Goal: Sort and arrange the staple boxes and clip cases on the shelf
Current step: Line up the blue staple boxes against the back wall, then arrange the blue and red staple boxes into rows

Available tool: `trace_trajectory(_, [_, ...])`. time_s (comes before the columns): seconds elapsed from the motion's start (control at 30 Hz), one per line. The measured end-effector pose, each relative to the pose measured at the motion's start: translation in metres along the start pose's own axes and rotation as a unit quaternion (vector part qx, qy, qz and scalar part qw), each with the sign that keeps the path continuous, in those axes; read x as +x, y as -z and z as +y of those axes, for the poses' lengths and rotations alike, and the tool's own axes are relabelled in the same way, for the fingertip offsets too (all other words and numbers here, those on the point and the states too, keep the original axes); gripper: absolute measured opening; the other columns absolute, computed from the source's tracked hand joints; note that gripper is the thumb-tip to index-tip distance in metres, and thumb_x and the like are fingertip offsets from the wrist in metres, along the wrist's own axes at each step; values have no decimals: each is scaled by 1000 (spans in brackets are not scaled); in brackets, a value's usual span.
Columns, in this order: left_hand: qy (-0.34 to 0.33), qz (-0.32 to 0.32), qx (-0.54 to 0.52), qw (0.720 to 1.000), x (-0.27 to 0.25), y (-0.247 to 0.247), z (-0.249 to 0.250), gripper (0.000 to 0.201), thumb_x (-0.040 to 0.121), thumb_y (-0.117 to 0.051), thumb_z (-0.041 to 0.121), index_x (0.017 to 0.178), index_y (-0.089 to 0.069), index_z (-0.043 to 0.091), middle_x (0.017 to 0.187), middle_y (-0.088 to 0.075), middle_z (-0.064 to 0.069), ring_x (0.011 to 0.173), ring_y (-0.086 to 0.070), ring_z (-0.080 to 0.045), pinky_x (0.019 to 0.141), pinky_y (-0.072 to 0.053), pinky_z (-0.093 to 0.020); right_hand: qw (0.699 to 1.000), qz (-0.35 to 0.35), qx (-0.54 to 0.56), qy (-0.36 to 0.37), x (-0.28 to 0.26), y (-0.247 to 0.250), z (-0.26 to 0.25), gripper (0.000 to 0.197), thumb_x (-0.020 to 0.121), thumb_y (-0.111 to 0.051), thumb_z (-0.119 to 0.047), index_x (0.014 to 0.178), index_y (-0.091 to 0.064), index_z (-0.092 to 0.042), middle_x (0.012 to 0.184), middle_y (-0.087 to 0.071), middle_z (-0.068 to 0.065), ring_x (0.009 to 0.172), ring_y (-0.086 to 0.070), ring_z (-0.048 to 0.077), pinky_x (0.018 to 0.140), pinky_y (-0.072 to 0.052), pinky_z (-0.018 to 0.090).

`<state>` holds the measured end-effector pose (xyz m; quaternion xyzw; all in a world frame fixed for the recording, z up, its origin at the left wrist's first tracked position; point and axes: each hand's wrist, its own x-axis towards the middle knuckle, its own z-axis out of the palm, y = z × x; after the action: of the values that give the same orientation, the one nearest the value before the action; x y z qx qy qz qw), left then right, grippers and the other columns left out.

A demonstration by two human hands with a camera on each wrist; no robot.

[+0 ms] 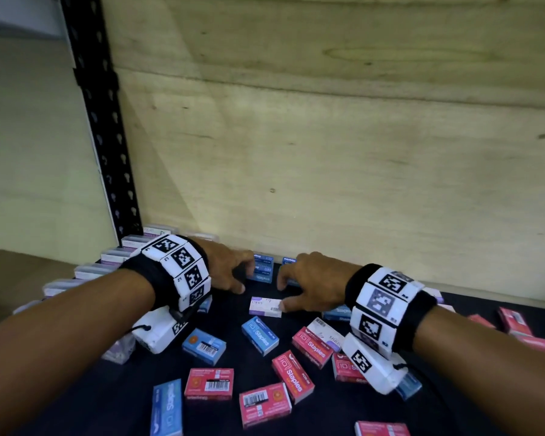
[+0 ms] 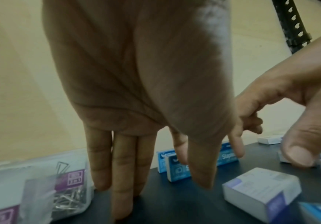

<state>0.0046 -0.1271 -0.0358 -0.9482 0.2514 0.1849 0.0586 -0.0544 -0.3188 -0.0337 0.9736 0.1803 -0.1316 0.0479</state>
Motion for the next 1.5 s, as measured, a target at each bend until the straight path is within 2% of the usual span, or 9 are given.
trace_trajectory(0.13, [-14,-22,31,999,-8,2,5,37,93,-57,46,128,-49,35,130,-54,4,116,-53,-19,91,-39,-29,1000,-3,-6,19,8,-7,-7,47,84,-67,-58,119,-60,-26,115,-62,1,105,-57,22,82,-50,35])
trace_trajectory(0.37, [-56,-6,27,998,-8,11,24,29,94,-60,36,123,-60,30,125,-57,5,110,-55,-16,87,-40,-26,1000,20,-21,-6,-8,4,15,39,84,-70,-49,111,-68,-20,107,-68,2,96,-62,24,82,-53,35])
trace_trajectory(0.57, [-105,16,-1,994,8,13,48,26,89,-67,35,115,-65,30,109,-60,9,99,-57,-11,84,-42,-24,992,26,2,-120,-64,12,93,35,79,-74,-53,106,-67,-31,107,-64,-5,86,-57,16,78,-45,31])
trace_trajectory(0.67, [-125,25,-12,992,14,11,59,29,86,-71,34,115,-65,29,106,-60,10,97,-57,-10,81,-42,-22,981,38,30,-188,-89,6,132,32,77,-76,-52,102,-67,-35,103,-65,-6,96,-60,19,83,-49,33])
trace_trajectory(0.8, [-130,20,-6,991,17,5,69,35,84,-74,31,117,-64,29,101,-56,13,88,-53,-5,68,-39,-16,965,47,28,-255,-114,-10,168,31,80,-75,-50,106,-67,-37,116,-64,-6,107,-59,19,86,-46,32])
trace_trajectory(0.9, [-122,17,1,992,18,3,69,39,80,-78,31,116,-64,30,102,-57,13,89,-54,-5,77,-42,-20,953,45,34,-298,-124,-19,187,29,81,-75,-49,106,-66,-36,118,-62,-6,108,-58,19,86,-45,31])
trace_trajectory(1.17, [-91,-2,-38,995,19,5,65,46,77,-81,32,120,-63,31,113,-62,11,96,-58,-5,77,-41,-18,917,14,20,-399,-124,-38,214,31,76,-77,-48,99,-71,-29,104,-70,-5,96,-66,20,89,-54,37])
trace_trajectory(1.33, [-86,-2,-58,995,20,5,64,46,78,-80,34,120,-63,30,115,-64,11,93,-58,-3,79,-42,-18,916,-19,27,-401,-118,-48,222,41,80,-77,-43,111,-71,-17,110,-71,1,103,-66,22,92,-54,36])
trace_trajectory(1.5, [-75,-1,-71,995,20,4,63,46,79,-79,34,121,-63,29,117,-64,11,100,-59,-6,87,-44,-21,921,-12,33,-389,-119,-52,222,38,83,-75,-40,113,-71,-17,117,-69,1,107,-65,22,93,-53,35])
